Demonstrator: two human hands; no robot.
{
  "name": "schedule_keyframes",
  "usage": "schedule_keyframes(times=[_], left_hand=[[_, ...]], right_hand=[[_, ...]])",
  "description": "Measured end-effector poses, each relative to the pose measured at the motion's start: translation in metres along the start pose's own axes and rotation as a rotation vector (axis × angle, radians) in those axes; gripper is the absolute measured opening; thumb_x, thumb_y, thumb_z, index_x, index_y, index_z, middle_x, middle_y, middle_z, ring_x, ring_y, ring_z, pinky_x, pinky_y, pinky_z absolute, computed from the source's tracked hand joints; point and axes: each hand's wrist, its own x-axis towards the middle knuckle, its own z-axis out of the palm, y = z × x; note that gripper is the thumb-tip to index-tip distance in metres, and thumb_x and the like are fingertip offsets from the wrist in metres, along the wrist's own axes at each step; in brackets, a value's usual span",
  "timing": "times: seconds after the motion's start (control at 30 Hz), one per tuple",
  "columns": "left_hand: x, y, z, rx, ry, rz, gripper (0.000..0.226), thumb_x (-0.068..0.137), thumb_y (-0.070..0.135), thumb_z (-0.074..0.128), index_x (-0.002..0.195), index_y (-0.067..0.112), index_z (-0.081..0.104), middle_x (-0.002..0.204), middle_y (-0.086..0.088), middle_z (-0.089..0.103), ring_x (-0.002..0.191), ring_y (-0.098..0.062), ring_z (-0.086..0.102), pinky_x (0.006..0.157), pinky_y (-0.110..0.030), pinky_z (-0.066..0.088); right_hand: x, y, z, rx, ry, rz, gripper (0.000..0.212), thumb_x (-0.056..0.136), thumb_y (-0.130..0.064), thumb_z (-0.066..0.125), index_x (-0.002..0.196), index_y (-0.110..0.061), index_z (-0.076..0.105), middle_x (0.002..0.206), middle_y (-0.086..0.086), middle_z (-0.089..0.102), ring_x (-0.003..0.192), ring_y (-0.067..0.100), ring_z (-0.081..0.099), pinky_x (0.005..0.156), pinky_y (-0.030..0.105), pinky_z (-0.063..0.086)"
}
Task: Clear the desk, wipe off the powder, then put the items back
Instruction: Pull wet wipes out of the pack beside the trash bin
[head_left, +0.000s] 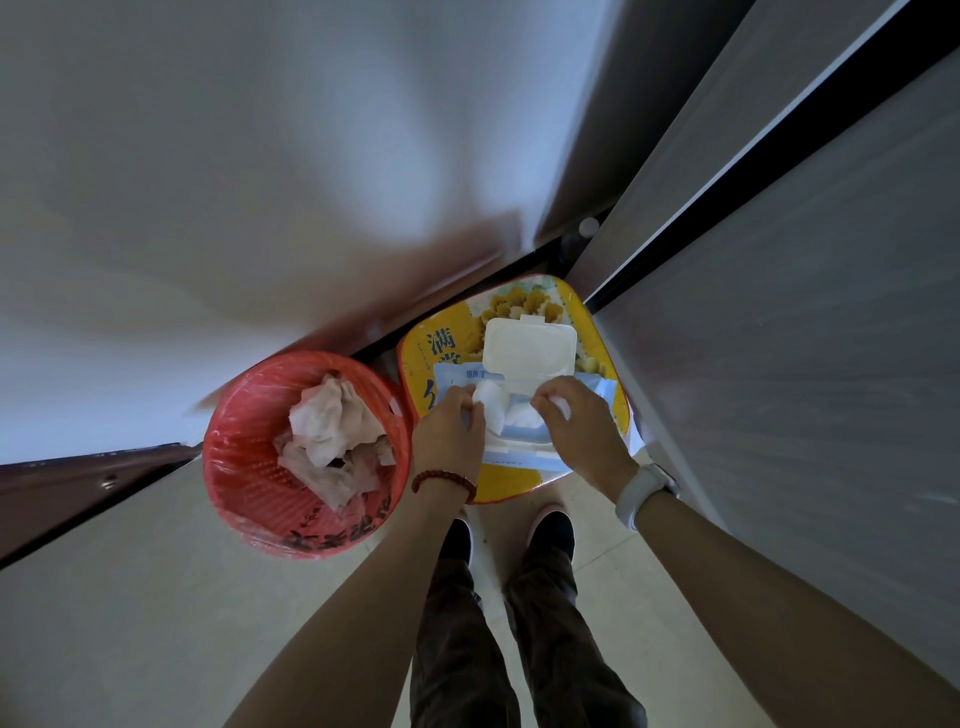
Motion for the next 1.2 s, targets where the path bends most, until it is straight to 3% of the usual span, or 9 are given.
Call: schedule_keyframes(times=[0.07,0.2,0.3,0.4,0.57,0.83,0.93,1.1,1.2], left_hand=[[-0.001,0.001,0.0,0.002,0.005,0.0,0.015,0.091,0.015,0.049,0.084,0.002,0.053,0.107,-0.013,0.067,0.086,-0.029,0.059,0.058,-0.017,0.027],[-0.001,0.001,0.0,-0.004,0.006,-0.005,0.017,0.091,0.015,0.049,0.076,0.011,0.044,0.111,-0.014,0.066,0.09,-0.029,0.06,0.058,-0.016,0.027],[-0.001,0.0,0.001,0.001,0.005,0.001,0.018,0.091,0.014,0.049,0.075,0.011,0.041,0.111,-0.013,0.066,0.089,-0.029,0.06,0.056,-0.017,0.027],[0.0,-0.001,0.002,0.0,0.002,0.005,0.017,0.091,0.015,0.049,0.076,0.01,0.043,0.117,-0.009,0.064,0.094,-0.028,0.06,0.062,-0.017,0.031],[0.0,0.002,-0.001,0.018,-0.011,-0.003,0.015,0.092,0.017,0.047,0.085,0.004,0.052,0.11,-0.012,0.066,0.089,-0.028,0.059,0.057,-0.019,0.028],[0.002,0.0,-0.001,-0.052,-0.073,-0.054,0.014,0.089,0.018,0.049,0.079,0.009,0.047,0.109,-0.012,0.066,0.107,-0.028,0.058,0.082,-0.032,0.045],[0.0,0.003,-0.007,-0.083,-0.161,-0.099,0.021,0.087,0.023,0.054,0.102,0.007,0.054,0.11,-0.012,0.063,0.106,-0.028,0.057,0.087,-0.035,0.046],[-0.024,0.029,-0.036,-0.128,-0.407,-0.048,0.062,0.082,0.018,0.065,0.134,0.009,0.034,0.137,-0.008,0.042,0.126,-0.023,0.04,0.096,-0.024,0.032],[-0.043,0.058,-0.068,-0.299,-0.328,-0.096,0.047,0.087,0.016,0.058,0.13,0.006,0.041,0.134,-0.009,0.045,0.124,-0.023,0.042,0.096,-0.022,0.038]], right_hand=[[-0.001,-0.003,-0.006,0.236,0.056,0.132,0.012,0.092,-0.005,0.048,0.091,0.003,0.057,0.083,0.007,0.055,0.076,0.014,0.048,0.065,0.003,0.037],[-0.012,-0.001,-0.01,0.385,0.07,0.221,0.002,0.092,-0.01,0.049,0.093,-0.008,0.05,0.081,-0.004,0.05,0.083,0.014,0.046,0.07,0.007,0.038],[-0.015,0.003,-0.006,-0.071,-0.134,-0.027,0.04,0.082,-0.026,0.065,0.118,-0.02,0.048,0.106,-0.002,0.051,0.101,0.016,0.046,0.087,0.03,0.04],[-0.003,-0.001,-0.002,-0.4,-0.037,-0.102,0.025,0.087,-0.025,0.06,0.108,-0.012,0.062,0.108,0.013,0.057,0.106,0.028,0.048,0.091,0.041,0.042],[-0.01,-0.012,-0.019,0.196,0.203,0.032,0.012,0.087,-0.004,0.057,0.092,-0.002,0.068,0.095,0.012,0.059,0.082,0.01,0.054,0.073,0.0,0.037],[-0.031,-0.036,-0.05,0.723,0.323,0.232,0.029,0.092,0.0,0.044,0.078,-0.017,0.063,0.08,0.005,0.064,0.074,0.014,0.061,0.063,0.015,0.054],[-0.025,-0.051,-0.068,0.747,0.44,0.233,0.029,0.094,-0.013,0.046,0.07,-0.014,0.06,0.07,0.004,0.062,0.068,0.013,0.063,0.063,0.02,0.055],[-0.034,-0.079,-0.094,0.786,0.351,0.241,0.03,0.098,-0.023,0.038,0.078,-0.014,0.058,0.082,0.009,0.064,0.077,0.017,0.066,0.07,0.024,0.057],[-0.056,-0.102,-0.114,0.716,0.296,0.203,0.029,0.098,-0.019,0.037,0.078,-0.016,0.058,0.069,-0.003,0.067,0.061,0.002,0.065,0.066,0.021,0.056]])
